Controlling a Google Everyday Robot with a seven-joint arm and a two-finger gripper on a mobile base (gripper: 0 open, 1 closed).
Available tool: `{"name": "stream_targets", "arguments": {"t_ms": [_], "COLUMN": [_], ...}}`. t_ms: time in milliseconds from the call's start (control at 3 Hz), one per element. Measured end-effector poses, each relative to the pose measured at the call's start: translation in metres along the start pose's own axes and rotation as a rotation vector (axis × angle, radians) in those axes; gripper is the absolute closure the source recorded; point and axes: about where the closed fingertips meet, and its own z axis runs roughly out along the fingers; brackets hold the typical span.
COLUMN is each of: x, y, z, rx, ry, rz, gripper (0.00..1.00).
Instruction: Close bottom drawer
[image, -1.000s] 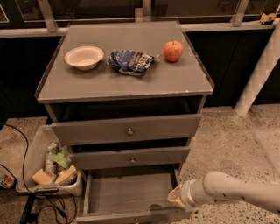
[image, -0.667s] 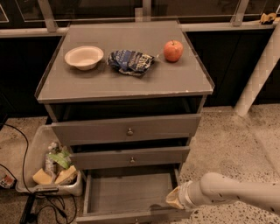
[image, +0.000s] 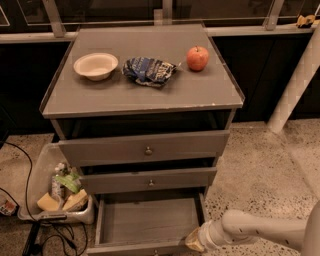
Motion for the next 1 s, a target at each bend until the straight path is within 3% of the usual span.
{"name": "stream_targets", "arguments": {"t_ms": [667, 1000], "x": [0.008, 0.017], "y": [0.009, 0.008], "z": [0.017, 0.03], "rx": [-0.027, 0.0], "ry": [-0.005, 0.027], "rz": [0.02, 0.031], "gripper": [1.0, 1.0]}}
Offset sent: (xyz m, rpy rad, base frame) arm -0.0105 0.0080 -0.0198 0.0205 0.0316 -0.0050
